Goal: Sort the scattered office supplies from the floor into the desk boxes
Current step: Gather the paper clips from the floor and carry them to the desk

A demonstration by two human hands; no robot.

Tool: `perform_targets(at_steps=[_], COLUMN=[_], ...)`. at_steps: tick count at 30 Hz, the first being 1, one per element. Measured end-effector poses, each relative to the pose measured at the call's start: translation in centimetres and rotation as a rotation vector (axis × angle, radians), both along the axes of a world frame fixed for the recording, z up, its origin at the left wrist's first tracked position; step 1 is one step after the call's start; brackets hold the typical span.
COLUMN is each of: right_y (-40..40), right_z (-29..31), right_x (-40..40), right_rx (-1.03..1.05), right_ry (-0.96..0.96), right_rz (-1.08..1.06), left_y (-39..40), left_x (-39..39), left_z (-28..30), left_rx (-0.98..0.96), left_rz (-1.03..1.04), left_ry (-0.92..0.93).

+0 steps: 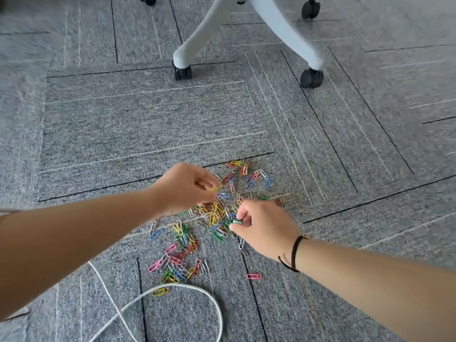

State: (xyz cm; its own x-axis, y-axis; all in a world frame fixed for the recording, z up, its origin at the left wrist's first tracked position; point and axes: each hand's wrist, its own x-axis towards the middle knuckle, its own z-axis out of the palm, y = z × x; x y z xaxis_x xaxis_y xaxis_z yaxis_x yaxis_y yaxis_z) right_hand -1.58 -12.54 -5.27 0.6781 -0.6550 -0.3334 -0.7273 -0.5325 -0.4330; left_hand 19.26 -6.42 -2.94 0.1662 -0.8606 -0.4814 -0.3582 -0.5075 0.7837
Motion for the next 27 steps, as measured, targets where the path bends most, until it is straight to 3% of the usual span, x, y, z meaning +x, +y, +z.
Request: perform_targets(at_steps=[3,7,18,22,25,27], right_y=[0.5,0.2,0.5,-0.4,-1.6,-2.1], right_z=[-0.2,-0.1,0.8,2.6,4.4,5.6], right_x=[0.7,1.6,0.2,0.4,1.1,1.9], right_rx=[-0.012,0.008,0.231,0.439,0.701,0.794], right_ry=[-0.002,-0.005,-0.024,-0.113,-0.305,-0.424], right_rz=[0.034,0.103,0.166,-0.035,-0.278,-0.327], left_y=[0.4,1.0,1.2,1.6,1.8,1.8], left_x=[0.3,0.8,-0.2,-0.3,-0.4,-0.6], left_z=[1.3,2.2,2.6,2.8,3.0,3.2], left_rx=[0.127,0.141,0.241,0.269,0.277,0.281], left_rz=[0.347,0.437,0.561,0.576,0.582,0.575], left_ry=[0.619,0.89,0.893,0.909,0.925,0.931])
